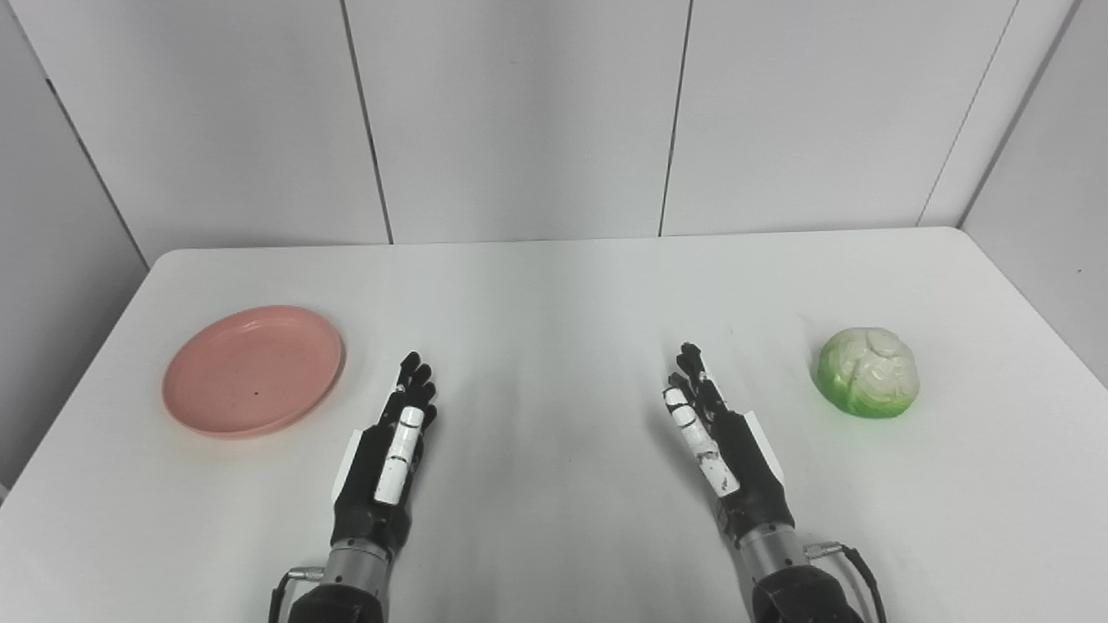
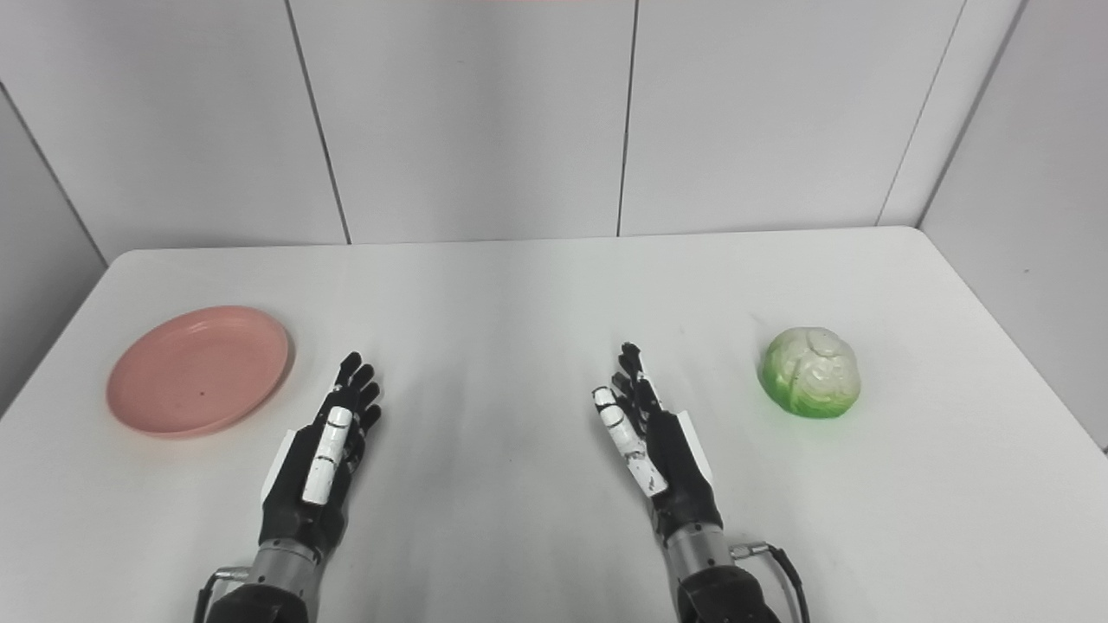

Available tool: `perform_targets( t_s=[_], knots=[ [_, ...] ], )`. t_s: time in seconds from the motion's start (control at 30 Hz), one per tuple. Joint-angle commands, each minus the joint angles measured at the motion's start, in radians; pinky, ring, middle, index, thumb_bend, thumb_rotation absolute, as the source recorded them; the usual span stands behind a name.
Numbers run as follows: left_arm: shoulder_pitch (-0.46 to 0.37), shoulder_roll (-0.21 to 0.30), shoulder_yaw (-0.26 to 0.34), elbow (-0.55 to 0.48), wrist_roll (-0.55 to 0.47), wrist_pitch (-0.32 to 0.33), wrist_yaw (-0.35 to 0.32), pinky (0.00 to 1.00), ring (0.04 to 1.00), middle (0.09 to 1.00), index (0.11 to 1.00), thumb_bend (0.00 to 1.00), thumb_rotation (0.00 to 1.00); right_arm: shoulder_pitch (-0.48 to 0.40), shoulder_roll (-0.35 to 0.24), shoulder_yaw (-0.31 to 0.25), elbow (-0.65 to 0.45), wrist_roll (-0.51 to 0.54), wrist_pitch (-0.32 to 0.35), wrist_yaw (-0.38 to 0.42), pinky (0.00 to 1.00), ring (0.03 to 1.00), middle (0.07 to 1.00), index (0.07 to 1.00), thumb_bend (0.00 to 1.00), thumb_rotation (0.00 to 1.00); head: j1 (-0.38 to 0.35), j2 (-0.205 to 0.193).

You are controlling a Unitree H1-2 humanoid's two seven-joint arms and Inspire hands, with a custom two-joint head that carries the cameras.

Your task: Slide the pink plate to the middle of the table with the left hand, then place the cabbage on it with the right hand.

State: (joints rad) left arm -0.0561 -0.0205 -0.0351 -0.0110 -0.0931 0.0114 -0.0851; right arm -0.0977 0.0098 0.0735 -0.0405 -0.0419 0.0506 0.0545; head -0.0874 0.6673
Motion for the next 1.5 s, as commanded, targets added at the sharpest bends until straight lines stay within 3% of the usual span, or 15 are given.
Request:
perform_targets(
  t_s=[0.0, 0.4, 0.63, 1.17, 1.47],
  knots=[
    [-0.018, 0.001, -0.001, -0.025, -0.005, -0.020, -0.006, 1.00, 1.000, 1.000, 1.000, 0.70, 0.89, -0.024, 0.004, 0.001, -0.040, -0.004, 0.018, -0.004, 0.98, 0.969, 1.000, 1.000, 0.65, 0.83, 0.000, 0.003],
    [-0.013, 0.004, 0.006, -0.039, -0.016, -0.005, -0.010, 1.00, 1.000, 1.000, 1.000, 0.70, 0.86, -0.027, 0.016, 0.001, -0.072, -0.013, 0.100, -0.012, 1.00, 1.000, 1.000, 1.000, 0.61, 0.80, -0.004, 0.009],
    [-0.014, -0.003, 0.005, -0.047, -0.015, 0.008, -0.001, 1.00, 1.000, 1.000, 1.000, 0.69, 0.85, -0.031, -0.001, 0.005, -0.080, -0.017, 0.105, 0.005, 0.99, 1.000, 1.000, 1.000, 0.62, 0.84, 0.005, 0.017],
    [-0.016, 0.009, -0.014, -0.054, 0.000, 0.014, -0.014, 1.00, 1.000, 1.000, 1.000, 0.69, 0.89, -0.028, 0.000, -0.001, -0.086, -0.009, 0.112, 0.003, 1.00, 1.000, 1.000, 1.000, 0.63, 0.82, 0.025, 0.019],
    [-0.006, -0.021, -0.038, -0.030, 0.029, -0.017, 0.004, 1.00, 0.998, 1.000, 1.000, 0.72, 0.85, -0.007, -0.031, -0.022, -0.075, 0.038, 0.074, 0.027, 1.00, 1.000, 1.000, 1.000, 0.63, 0.81, 0.192, -0.048]
  ],
)
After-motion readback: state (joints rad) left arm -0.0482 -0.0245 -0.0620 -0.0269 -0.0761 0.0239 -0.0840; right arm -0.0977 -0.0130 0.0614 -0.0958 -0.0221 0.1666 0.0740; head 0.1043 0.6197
